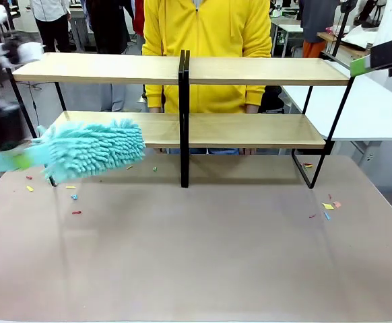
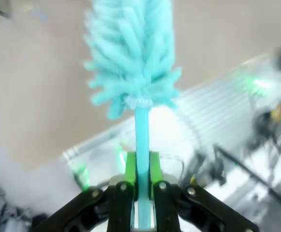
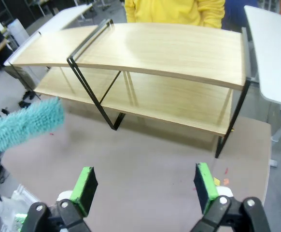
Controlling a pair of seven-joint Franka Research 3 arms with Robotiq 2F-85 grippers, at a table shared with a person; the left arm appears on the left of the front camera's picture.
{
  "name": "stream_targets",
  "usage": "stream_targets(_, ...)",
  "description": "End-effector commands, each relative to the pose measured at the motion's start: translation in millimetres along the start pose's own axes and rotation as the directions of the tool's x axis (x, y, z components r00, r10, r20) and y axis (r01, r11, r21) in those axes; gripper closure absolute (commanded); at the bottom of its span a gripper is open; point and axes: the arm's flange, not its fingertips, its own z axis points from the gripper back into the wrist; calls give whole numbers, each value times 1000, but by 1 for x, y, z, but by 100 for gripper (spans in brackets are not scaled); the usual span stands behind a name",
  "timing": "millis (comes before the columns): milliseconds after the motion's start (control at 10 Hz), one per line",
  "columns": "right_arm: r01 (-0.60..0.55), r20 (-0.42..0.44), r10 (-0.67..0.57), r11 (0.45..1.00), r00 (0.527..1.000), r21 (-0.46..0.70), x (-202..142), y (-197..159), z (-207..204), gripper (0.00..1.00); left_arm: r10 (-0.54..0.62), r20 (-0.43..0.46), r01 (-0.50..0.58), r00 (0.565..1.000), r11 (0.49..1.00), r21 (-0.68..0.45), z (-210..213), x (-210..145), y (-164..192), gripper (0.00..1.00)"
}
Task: Clean the shelves.
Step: Clean another randomly selected level of the Shelf with the Duster.
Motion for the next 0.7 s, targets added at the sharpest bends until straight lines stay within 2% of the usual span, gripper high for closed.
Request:
stream_targets(0,3,2,-3,1000,1000,0,1,-1,0,0,-270,-72,264,960,961,-88,44,-65,28,87)
stream_targets(100,3,2,-3,1000,1000,0,1,-1,0,0,-393,27,390,919,898,-206,65,-102,41,87)
stream_targets(200,3,2,-3,1000,1000,0,1,-1,0,0,-447,234,501,863,816,-288,87,-139,57,87)
stream_targets(300,3,2,-3,1000,1000,0,1,-1,0,0,-433,404,567,806,759,-318,102,-165,72,87)
stream_targets(400,3,2,-3,1000,1000,0,1,-1,0,0,-355,525,567,774,757,-324,120,-184,90,87)
stream_targets(500,3,2,-3,1000,1000,0,1,-1,0,0,-225,643,524,732,790,-319,143,-196,112,87)
stream_targets(600,3,2,-3,1000,1000,0,1,-1,0,0,-113,752,485,649,823,-295,176,-209,141,87)
